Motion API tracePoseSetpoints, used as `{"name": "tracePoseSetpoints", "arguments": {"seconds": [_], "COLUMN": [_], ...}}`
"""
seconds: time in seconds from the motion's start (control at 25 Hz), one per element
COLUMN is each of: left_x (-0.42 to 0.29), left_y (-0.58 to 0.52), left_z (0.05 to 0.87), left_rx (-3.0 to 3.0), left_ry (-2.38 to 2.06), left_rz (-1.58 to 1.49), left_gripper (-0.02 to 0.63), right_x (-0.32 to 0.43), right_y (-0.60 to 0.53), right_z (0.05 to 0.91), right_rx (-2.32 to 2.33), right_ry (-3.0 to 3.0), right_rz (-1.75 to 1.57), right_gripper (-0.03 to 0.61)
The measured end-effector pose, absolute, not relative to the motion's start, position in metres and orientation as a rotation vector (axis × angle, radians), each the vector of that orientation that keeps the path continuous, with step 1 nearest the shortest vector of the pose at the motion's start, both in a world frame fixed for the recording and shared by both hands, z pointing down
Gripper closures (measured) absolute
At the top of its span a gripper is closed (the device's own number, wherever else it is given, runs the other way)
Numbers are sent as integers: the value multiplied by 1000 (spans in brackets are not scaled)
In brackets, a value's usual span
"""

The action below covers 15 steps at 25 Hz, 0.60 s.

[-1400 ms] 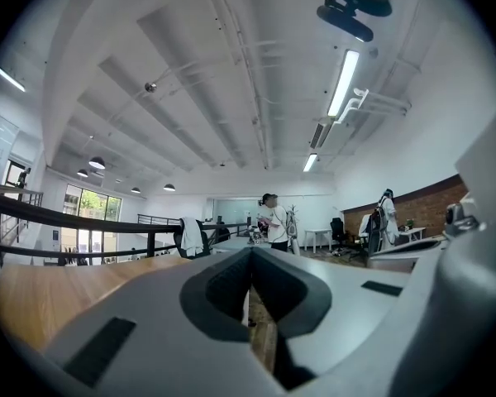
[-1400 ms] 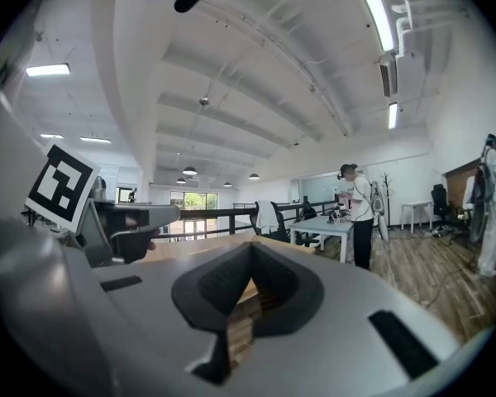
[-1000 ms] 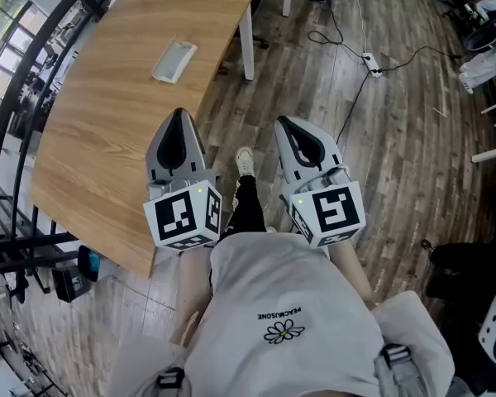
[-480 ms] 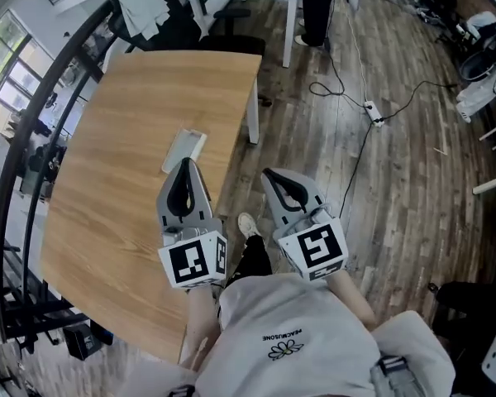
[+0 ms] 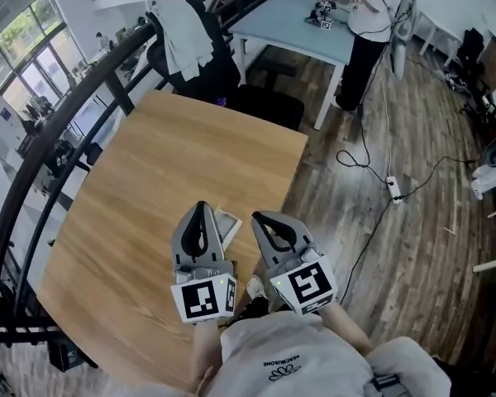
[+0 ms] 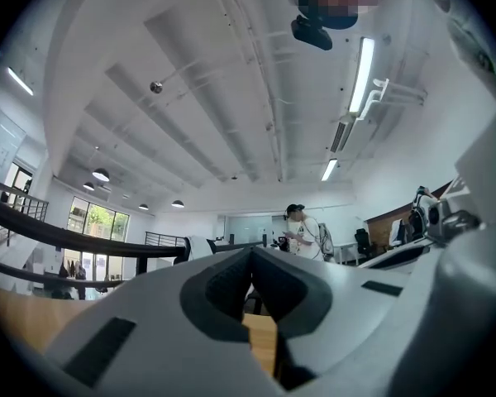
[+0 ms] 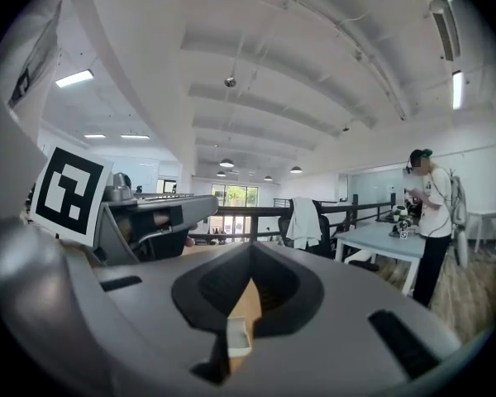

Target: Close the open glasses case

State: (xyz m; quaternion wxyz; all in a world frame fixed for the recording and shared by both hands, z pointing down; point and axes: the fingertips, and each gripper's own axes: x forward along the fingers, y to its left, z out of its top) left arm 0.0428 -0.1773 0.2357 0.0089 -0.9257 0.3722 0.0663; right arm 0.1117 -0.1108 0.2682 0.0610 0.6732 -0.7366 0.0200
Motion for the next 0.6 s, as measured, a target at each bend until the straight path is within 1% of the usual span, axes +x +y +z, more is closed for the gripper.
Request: {"name": "tracePoseSetpoints", "arguments": {"seconds": [0.2,0.36,0.6], "left_x": [37,31,19], "left_y": [-211,-222,-234], "left_z": [245,254,247], "left_rx": [-2871,-2864,-2724], "left_ry": [1287,1375,1591], "left_rz": [189,178,143], "left_gripper": [598,598,598], "right_x": [116,105,100], "right_y": [-150,-173,-210], "right_z": [273,286,275], "right_rx": [1987,1833,1689], "right_ry": [-2279,-2304,-2501], "right_rz": [98,39,49], "right_gripper": [572,572,572]}}
